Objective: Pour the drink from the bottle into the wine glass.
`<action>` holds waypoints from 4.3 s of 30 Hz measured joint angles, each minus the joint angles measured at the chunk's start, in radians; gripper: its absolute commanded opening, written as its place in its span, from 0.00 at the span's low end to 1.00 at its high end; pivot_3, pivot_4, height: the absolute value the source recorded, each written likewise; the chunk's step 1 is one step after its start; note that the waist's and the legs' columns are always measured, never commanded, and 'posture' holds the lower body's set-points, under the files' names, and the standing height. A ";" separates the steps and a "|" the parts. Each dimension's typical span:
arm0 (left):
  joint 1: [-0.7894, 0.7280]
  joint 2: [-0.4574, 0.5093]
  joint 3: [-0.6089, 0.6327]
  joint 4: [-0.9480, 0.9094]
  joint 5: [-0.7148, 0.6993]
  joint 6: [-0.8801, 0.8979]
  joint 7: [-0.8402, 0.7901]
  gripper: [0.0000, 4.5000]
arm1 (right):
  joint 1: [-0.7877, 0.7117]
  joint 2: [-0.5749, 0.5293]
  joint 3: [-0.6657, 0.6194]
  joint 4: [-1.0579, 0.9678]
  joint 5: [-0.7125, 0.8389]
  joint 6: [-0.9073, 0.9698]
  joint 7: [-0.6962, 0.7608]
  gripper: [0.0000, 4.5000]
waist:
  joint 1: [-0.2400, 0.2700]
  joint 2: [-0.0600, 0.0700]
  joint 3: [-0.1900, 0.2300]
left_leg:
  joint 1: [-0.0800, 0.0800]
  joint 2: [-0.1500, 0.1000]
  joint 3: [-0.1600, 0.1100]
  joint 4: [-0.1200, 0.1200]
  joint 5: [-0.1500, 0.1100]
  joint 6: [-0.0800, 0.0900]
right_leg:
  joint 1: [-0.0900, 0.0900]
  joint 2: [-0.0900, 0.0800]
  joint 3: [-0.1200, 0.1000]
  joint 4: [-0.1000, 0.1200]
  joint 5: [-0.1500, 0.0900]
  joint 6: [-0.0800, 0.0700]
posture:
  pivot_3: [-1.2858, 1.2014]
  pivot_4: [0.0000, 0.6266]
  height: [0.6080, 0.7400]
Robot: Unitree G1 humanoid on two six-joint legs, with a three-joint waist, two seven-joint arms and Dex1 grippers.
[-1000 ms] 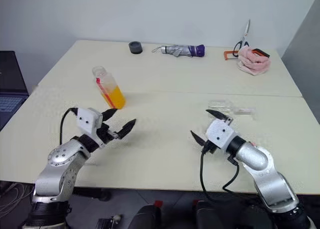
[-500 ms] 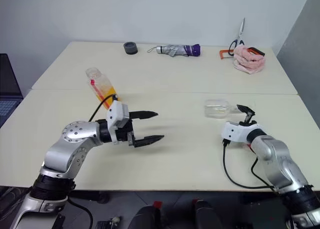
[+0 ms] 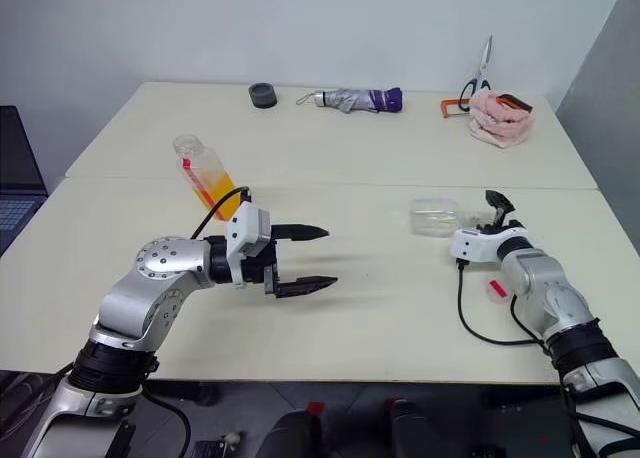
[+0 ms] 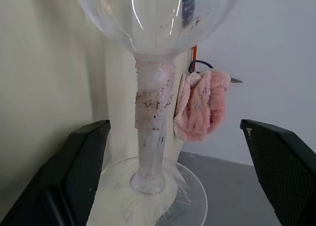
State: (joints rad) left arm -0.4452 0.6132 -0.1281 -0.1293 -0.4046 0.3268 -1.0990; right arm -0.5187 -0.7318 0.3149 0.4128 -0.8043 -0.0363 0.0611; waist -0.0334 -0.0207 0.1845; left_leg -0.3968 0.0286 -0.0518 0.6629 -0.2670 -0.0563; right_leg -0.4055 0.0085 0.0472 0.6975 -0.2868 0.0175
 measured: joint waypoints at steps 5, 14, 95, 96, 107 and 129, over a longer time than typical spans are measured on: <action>0.022 -0.005 0.000 0.024 0.011 -0.028 -0.005 1.00 | -0.018 0.034 0.005 0.056 -0.001 -0.008 -0.038 0.64 | 0.000 0.000 0.000 | 0.000 0.000 0.000 0.000 0.000 0.000 | 0.000 0.000 0.000 0.000 0.000 0.000 | 0.52 0.24 1.00; 0.023 -0.014 0.001 0.034 0.013 -0.029 0.001 1.00 | -0.041 0.051 0.019 0.096 -0.001 -0.020 -0.054 0.02 | -0.001 0.000 0.000 | 0.000 0.000 0.000 0.000 0.000 0.000 | 0.000 0.000 0.000 0.000 0.000 0.000 | 0.52 0.24 1.00; 0.038 0.191 0.327 -0.113 -0.190 0.228 0.151 1.00 | -0.128 0.765 -0.247 0.357 0.905 -0.211 0.548 0.99 | -0.024 0.001 0.001 | 0.000 0.001 -0.002 -0.001 0.000 0.000 | 0.000 -0.001 -0.002 0.001 0.000 0.000 | 0.52 0.24 1.00; 0.037 0.191 0.327 -0.113 -0.190 0.227 0.151 1.00 | -0.128 0.765 -0.247 0.357 0.905 -0.211 0.548 0.99 | -0.023 0.001 0.001 | 0.000 0.001 -0.002 -0.001 0.000 0.000 | 0.000 -0.001 -0.002 0.001 0.000 0.000 | 0.52 0.24 1.00; 0.031 0.189 0.327 -0.113 -0.185 0.214 0.150 1.00 | -0.128 0.759 -0.247 0.357 0.905 -0.202 0.548 0.99 | -0.023 0.001 0.001 | 0.000 0.001 -0.002 -0.001 0.000 0.000 | 0.000 -0.001 -0.002 0.001 0.000 0.000 | 0.52 0.24 1.00; 0.030 0.187 0.311 -0.110 -0.168 0.211 0.149 1.00 | -0.128 0.754 -0.243 0.341 0.902 -0.173 0.526 0.99 | -0.023 0.001 0.000 | 0.000 0.001 -0.002 -0.001 0.000 0.000 | 0.000 -0.001 -0.002 0.001 0.000 0.000 | 0.52 0.24 1.00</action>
State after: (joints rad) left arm -0.4152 0.8006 0.1828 -0.2392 -0.5723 0.5375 -0.9498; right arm -0.6471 0.0224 0.0716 0.7536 0.0972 -0.2097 0.5874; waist -0.0569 -0.0198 0.1850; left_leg -0.3964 0.0294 -0.0536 0.6619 -0.2670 -0.0565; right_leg -0.4057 0.0074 0.0451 0.6983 -0.2866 0.0172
